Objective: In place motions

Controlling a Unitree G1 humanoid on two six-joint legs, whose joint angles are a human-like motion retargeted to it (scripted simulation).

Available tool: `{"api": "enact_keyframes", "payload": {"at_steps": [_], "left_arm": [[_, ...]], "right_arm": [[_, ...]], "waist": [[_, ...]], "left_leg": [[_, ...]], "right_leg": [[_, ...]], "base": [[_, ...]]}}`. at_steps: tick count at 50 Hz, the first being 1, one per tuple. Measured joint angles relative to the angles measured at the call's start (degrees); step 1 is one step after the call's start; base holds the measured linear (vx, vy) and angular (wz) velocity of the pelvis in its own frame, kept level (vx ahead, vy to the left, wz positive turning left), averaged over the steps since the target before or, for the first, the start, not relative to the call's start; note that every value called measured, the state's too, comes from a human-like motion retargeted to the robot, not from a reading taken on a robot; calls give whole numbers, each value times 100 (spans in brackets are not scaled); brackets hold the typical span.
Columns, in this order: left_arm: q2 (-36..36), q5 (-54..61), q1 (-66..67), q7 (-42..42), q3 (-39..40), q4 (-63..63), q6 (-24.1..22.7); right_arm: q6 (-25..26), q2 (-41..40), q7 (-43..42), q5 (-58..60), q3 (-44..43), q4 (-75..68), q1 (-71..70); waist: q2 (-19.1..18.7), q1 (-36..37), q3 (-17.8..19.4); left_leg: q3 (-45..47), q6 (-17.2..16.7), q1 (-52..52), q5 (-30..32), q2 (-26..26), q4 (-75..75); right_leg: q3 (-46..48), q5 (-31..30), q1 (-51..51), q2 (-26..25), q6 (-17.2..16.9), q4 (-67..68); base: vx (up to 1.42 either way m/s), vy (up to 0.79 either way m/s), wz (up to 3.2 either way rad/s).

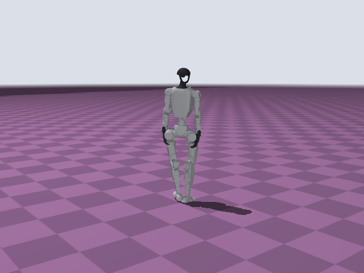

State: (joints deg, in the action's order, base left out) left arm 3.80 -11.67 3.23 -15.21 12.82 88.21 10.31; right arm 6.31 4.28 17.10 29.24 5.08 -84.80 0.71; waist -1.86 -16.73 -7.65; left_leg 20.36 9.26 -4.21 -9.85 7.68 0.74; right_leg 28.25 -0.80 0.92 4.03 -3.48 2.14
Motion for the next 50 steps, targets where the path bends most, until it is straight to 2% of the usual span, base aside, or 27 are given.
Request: {"api": "enact_keyframes", "payload": {"at_steps": [50], "left_arm": [[-1, -15, -3, 7, -14, -24, -3]], "right_arm": [[19, -8, -20, -12, 35, 0, -16]], "waist": [[-23, -38, 6]], "left_leg": [[-67, -24, 3, 134, -27, 73]], "right_leg": [[-6, 92, 13, -110, 133, 1]], "base": [[0, 0, 0]]}}
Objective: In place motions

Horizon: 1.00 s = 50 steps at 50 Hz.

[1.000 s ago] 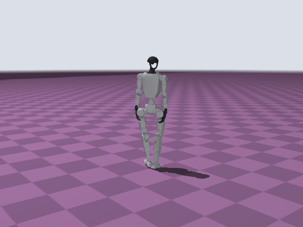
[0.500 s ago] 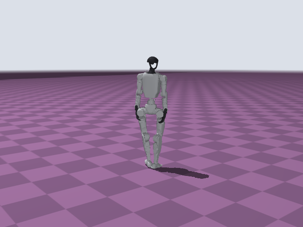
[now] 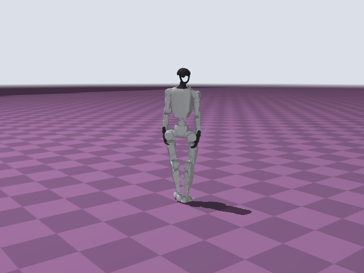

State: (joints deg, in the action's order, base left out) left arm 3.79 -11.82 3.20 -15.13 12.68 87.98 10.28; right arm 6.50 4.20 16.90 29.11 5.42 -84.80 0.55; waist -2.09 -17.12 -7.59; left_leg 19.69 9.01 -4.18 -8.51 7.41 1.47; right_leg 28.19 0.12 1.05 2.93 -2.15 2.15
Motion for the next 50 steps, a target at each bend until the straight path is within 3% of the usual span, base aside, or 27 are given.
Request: {"api": "enact_keyframes", "payload": {"at_steps": [13, 17, 21, 23, 25, 30, 32, 36, 40, 45, 50], "left_arm": [[93, -108, -155, -36, 50, -280, -21], [142, -157, -307, -18, 16, -402, -44], [138, -137, -454, -11, -73, -413, -55], [134, -75, -515, -31, -118, -376, -84], [139, 50, -549, -27, -92, -270, -153], [112, 653, -371, 201, 382, 25, -202], [111, 1012, -310, 261, 620, 311, -185], [43, 1415, -180, 304, 975, 653, -183], [-159, 1515, 2, 376, 1099, 703, -349], [-464, 1541, 341, 126, 1287, 645, -442], [-642, 1822, 393, 54, 1583, 562, -428]], "right_arm": [[-56, 46, -185, -464, -26, -109, 1], [-56, 138, -153, -654, -106, -196, 81], [-78, 243, -109, -773, -261, -253, 224], [-70, 300, -89, -748, -355, -258, 279], [-22, 337, -74, -558, -395, -233, 306], [74, 429, -134, 176, -90, -45, 297], [122, 439, -263, 498, -44, 81, 299], [117, 423, -419, 465, -21, 185, 275], [163, 355, -342, 151, -149, 223, 142], [195, 80, -242, -167, -139, 426, -32], [-59, -236, -57, -700, -49, 641, -15]], "waist": [[8, 1016, 208], [134, 1969, 317], [235, 2537, 347], [371, 2348, 395], [506, 1486, 545], [655, 1442, 575], [621, 1210, 415], [544, 1124, 355], [542, 1413, 445], [387, 670, 173], [495, 859, 29]], "left_leg": [[175, -26, -477, 61, -286, 485], [342, -258, -800, 241, -544, 810], [-188, -407, -1156, 208, -495, 994], [-588, -311, -1190, 68, -157, 935], [-1249, -80, -1028, 26, 421, 728], [820, -204, -942, -317, -145, 569], [1676, -406, -891, -398, -417, 594], [1996, -612, -796, -10, -501, 415], [1809, -143, -785, 1145, -323, 109], [754, -324, -813, 809, -129, 248], [1019, -349, -798, 719, -54, 236]], "right_leg": [[-70, 487, -77, 145, 32, 438], [-231, 843, -183, 416, -172, 756], [283, 1076, -213, 771, -427, 1067], [1144, 1047, -335, 826, -326, 942], [2638, 866, -777, 623, -129, 380], [3472, 887, -1050, 677, -329, 296], [3912, 893, -1067, 613, -420, 247], [4334, 910, -1197, 535, -526, 257], [4440, 927, -1364, 640, -565, 343], [5124, 877, -1498, 633, -729, 357], [4905, 780, -1525, 853, -799, 308]], "base": [[-12, 2, -3], [-32, -6, 34], [-32, -15, 188], [-32, -18, 472], [-27, -12, 596], [-17, -7, 266], [-6, -3, 244], [-6, 6, 154], [-7, 15, 42], [-1, 15, 112], [-1, 16, -41]]}}
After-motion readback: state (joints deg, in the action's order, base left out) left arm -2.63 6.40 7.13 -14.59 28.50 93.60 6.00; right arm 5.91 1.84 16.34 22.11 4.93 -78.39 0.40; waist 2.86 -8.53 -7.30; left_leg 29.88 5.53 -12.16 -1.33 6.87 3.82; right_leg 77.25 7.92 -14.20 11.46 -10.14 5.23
